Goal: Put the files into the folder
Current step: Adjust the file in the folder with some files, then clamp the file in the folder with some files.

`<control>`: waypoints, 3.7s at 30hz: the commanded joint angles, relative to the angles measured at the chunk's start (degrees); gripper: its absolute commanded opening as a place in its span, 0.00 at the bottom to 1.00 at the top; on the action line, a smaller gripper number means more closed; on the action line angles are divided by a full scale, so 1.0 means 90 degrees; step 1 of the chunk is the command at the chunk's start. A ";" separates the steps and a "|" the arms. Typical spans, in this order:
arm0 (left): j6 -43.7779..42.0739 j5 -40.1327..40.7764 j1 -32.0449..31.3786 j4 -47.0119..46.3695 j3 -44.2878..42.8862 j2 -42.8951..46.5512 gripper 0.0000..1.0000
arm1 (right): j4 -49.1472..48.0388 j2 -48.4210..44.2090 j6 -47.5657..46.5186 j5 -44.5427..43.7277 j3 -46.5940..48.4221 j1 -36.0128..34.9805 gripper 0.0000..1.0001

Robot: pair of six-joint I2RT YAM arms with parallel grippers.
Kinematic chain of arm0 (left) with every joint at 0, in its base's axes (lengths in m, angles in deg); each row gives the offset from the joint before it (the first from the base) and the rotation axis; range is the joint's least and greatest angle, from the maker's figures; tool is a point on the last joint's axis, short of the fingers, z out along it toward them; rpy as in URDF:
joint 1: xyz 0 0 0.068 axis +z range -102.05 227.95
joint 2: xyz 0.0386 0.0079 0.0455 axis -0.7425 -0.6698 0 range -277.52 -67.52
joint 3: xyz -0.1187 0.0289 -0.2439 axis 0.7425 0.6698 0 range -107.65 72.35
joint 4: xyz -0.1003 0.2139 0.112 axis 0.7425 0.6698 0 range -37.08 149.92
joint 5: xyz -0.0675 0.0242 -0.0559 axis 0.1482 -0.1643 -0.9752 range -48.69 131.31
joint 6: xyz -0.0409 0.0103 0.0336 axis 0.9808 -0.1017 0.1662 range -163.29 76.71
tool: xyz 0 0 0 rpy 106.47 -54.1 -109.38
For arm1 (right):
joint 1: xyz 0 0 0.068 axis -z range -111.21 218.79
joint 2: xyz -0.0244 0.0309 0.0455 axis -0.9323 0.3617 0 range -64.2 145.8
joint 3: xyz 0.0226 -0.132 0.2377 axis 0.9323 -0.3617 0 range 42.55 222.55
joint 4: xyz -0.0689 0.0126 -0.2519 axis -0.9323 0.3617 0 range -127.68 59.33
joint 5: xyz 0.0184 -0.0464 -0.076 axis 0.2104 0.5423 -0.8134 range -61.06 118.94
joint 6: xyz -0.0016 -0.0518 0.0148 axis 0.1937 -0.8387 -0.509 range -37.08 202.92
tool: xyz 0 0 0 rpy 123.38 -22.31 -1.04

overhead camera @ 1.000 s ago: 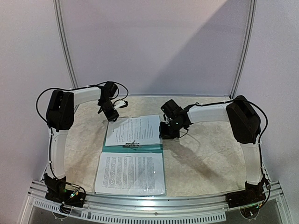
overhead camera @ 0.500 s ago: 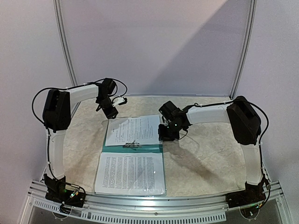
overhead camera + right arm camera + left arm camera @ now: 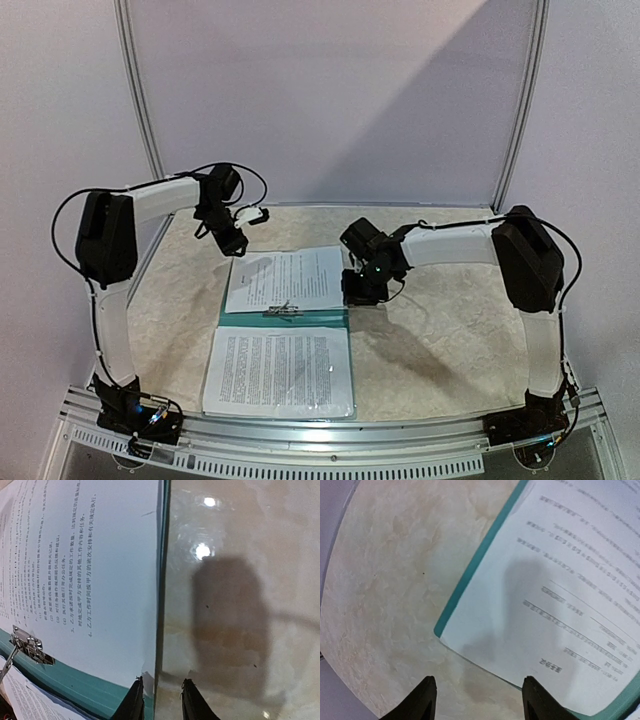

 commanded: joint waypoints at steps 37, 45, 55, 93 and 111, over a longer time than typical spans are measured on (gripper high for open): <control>0.0683 -0.1655 -0.0597 -0.0725 0.3232 0.1752 0.50 | -0.0545 0.0871 0.0452 0.0600 0.1628 -0.1060 0.10; -0.0220 -0.2285 -0.0898 -0.0651 0.3489 0.2149 0.52 | -0.0869 0.0809 0.0660 0.0615 0.1052 -0.0926 0.08; -0.1392 -0.1532 -0.1294 -0.1828 0.4063 0.2200 0.53 | -0.1370 0.0889 0.0878 0.0697 0.0478 -0.0787 0.06; -0.2026 -0.1125 -0.1865 -0.1987 0.4021 0.1694 0.48 | -0.2899 0.1306 0.1880 0.0581 -0.0741 -0.0512 0.06; -0.2532 -0.1622 -0.1730 -0.1084 0.3107 0.1050 0.20 | -0.3708 0.1133 0.2184 0.0933 -0.1153 -0.0493 0.06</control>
